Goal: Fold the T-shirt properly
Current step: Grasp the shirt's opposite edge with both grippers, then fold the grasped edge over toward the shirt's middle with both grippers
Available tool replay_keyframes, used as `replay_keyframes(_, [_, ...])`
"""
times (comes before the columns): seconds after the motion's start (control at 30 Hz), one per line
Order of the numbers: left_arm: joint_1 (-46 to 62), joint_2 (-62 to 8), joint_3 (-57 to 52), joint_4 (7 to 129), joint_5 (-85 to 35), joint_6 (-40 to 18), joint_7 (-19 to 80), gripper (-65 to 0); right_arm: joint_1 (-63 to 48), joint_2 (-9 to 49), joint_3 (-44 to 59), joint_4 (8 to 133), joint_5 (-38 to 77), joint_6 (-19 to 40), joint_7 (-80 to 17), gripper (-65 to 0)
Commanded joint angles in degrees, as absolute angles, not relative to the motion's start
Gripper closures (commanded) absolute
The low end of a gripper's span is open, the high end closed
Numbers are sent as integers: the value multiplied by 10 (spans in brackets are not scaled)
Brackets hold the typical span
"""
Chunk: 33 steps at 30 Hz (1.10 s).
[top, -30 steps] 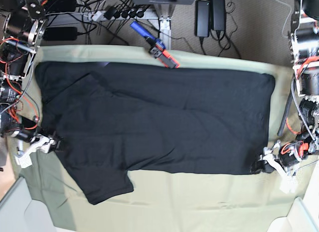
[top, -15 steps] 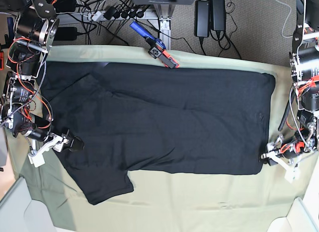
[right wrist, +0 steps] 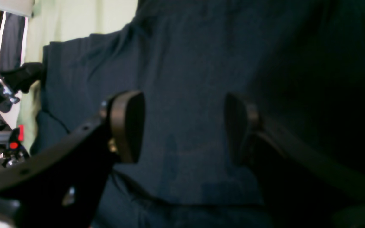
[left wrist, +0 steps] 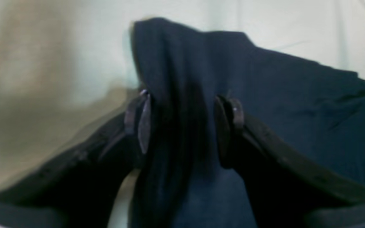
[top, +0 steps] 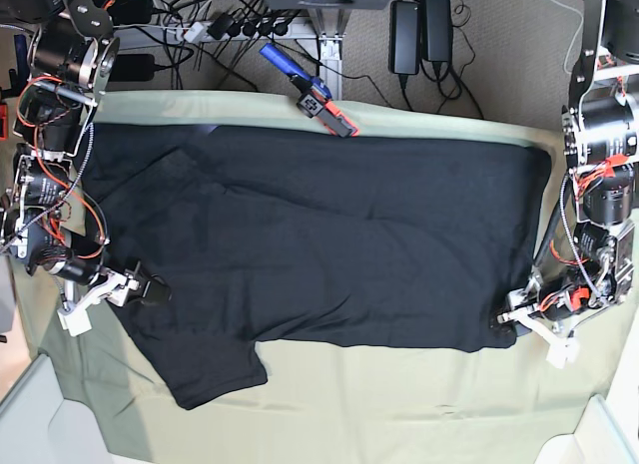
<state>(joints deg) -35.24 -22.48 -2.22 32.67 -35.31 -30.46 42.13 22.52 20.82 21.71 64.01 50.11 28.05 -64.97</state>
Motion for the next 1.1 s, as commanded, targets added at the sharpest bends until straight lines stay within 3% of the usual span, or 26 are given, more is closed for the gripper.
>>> replay_keyframes(0.0, [-365, -226, -23, 333, -359, -312, 432, -339, 239, 217, 219, 648, 514, 309, -644, -395])
replay_keyframes(0.23, [-364, -225, -23, 333, -400, -342, 457, -324, 240, 217, 219, 648, 514, 309, -645, -395])
replay_keyframes(0.37, [-365, -226, -23, 333, -400, -342, 456, -154, 241, 217, 219, 648, 515, 309, -644, -395])
replay_keyframes(0.53, [-367, -227, -23, 333, -404, -378, 448, 0, 241, 218, 220, 648, 516, 309, -642, -395])
replay_keyframes(0.83, [-371, -229, -23, 342, -430, -400, 471, 0, 272, 225, 258, 648, 511, 308, -623, -395])
replay_keyframes(1.07, [-371, -229, -23, 357, -430, -400, 505, 0, 309, 253, 265, 639, 431, 308, -587, -395])
